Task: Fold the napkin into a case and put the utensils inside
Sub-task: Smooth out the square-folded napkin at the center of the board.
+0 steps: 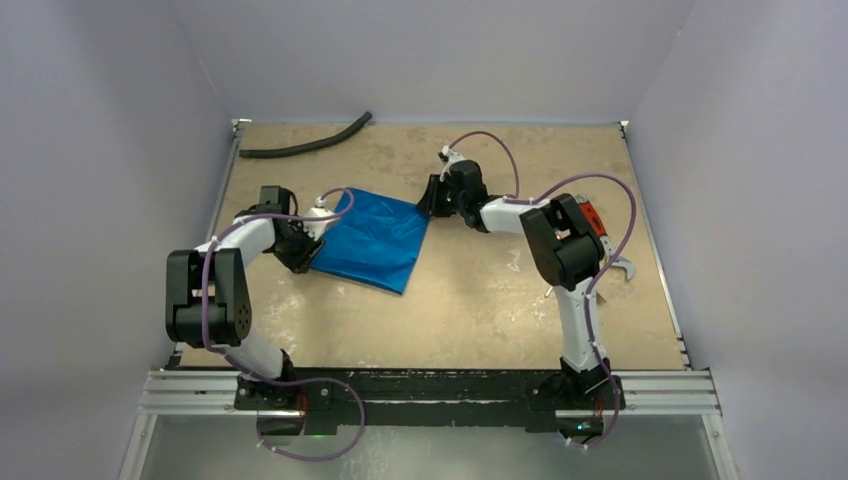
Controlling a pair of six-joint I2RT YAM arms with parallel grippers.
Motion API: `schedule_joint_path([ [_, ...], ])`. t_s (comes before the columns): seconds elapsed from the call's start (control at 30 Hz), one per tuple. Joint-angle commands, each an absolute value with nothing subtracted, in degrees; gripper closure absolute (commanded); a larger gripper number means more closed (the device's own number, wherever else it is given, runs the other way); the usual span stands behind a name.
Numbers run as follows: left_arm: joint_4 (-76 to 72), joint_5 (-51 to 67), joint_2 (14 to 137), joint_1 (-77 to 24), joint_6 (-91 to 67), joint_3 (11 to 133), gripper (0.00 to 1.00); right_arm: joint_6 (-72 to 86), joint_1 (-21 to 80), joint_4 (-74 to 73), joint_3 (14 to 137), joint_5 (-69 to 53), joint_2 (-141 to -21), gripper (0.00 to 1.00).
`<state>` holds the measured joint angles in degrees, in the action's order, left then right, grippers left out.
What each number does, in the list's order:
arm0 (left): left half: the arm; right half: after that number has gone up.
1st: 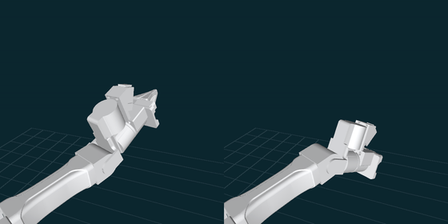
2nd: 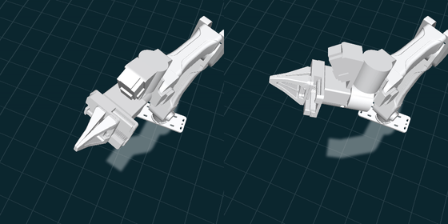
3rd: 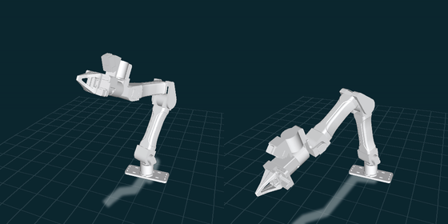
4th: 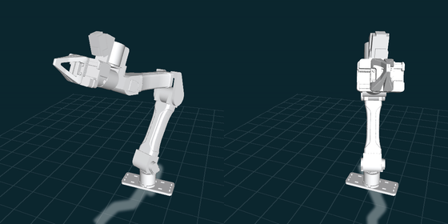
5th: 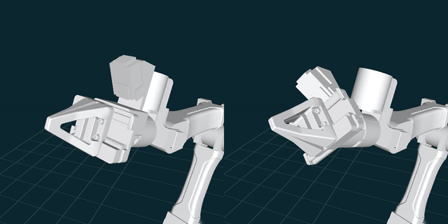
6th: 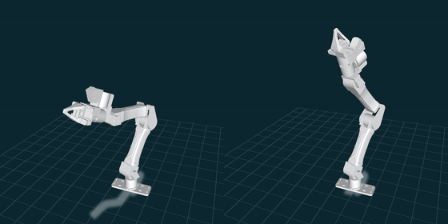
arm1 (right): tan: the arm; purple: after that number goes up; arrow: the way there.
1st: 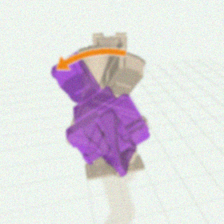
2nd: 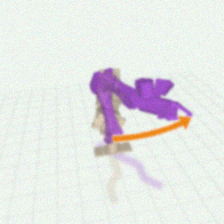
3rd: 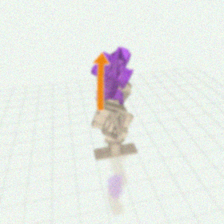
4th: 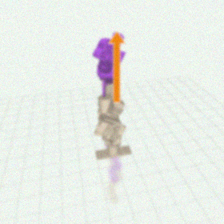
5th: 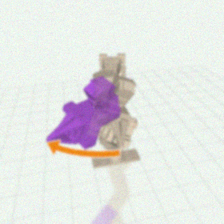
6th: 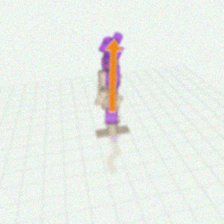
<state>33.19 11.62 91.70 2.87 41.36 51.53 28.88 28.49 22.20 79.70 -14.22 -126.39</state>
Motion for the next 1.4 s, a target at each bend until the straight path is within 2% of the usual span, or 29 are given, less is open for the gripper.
schedule_joint_path([
  [0.0,27.43,11.33,93.51,2.19,41.43,51.74,0.6,27.0,28.13,21.11,71.27,-9.25,-119.13,0.71],
  [0.2,23.75,11.42,95.5,-2.64,40.24,52.91,0.61,30.13,28.21,25.3,55.82,-5.26,-107.83,0.78],
  [0.37,23.01,10.66,97.0,-6.51,39.19,56.65,0.61,34.59,29.05,27.0,41.96,-5.77,-97.52,0.78],
  [0.5,23.68,10.76,98.45,-6.81,39.01,60.37,0.62,34.95,29.27,23.88,37.86,-6.36,-91.03,0.77],
  [0.57,23.86,10.26,99.17,-6.84,39.36,61.46,0.62,34.91,29.22,19.94,39.25,-7.89,-89.27,0.71],
  [0.67,24.51,8.77,99.54,-6.77,40.21,62.58,0.62,32.81,27.91,16.4,45.72,-6.39,-89.0,0.52],
  [0.8,26.86,7.26,97.63,-6.56,42.4,63.77,0.62,30.87,23.89,16.54,56.61,-10.73,-94.93,0.42],
  [1.07,40.32,16.26,100.17,-4.1,38.18,79.77,0.6,26.74,22.93,13.52,83.55,-27.25,-119.65,0.41],
  [1.17,41.91,22.17,101.97,-4.69,34.04,81.96,0.6,28.18,22.68,14.08,87.52,-30.2,-125.47,0.4],
  [1.37,36.65,21.62,103.72,-6.86,30.86,76.0,0.59,29.25,22.62,14.62,90.13,-32.64,-130.19,0.41],
])
